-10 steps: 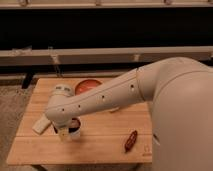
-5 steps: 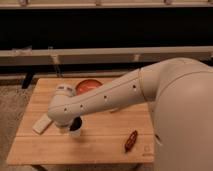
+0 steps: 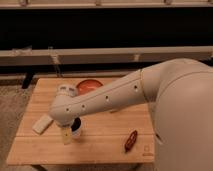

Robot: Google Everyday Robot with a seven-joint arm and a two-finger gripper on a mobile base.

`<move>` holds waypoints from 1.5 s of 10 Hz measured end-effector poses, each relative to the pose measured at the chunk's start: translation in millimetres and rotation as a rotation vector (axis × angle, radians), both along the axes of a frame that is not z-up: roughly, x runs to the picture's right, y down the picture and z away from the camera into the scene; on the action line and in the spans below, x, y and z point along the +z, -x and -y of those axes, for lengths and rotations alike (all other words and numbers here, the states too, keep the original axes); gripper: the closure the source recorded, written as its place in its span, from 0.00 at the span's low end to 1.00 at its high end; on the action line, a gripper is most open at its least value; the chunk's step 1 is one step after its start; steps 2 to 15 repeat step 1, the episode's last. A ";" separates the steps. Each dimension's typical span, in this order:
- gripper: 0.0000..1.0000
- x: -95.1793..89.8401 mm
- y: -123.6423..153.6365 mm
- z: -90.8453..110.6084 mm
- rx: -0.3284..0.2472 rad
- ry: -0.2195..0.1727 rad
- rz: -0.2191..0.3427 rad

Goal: Place the eraser in the ceramic cup

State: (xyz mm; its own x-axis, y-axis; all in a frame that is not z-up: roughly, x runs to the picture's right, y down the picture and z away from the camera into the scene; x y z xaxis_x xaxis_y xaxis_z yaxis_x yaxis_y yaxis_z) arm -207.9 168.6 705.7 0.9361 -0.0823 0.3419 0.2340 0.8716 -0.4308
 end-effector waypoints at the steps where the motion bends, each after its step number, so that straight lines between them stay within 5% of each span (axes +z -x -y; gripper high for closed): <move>1: 0.08 0.7 -0.5 0.8 0.000 -0.002 0.003; 15: 0.08 0.7 -0.5 0.8 0.000 -0.002 0.003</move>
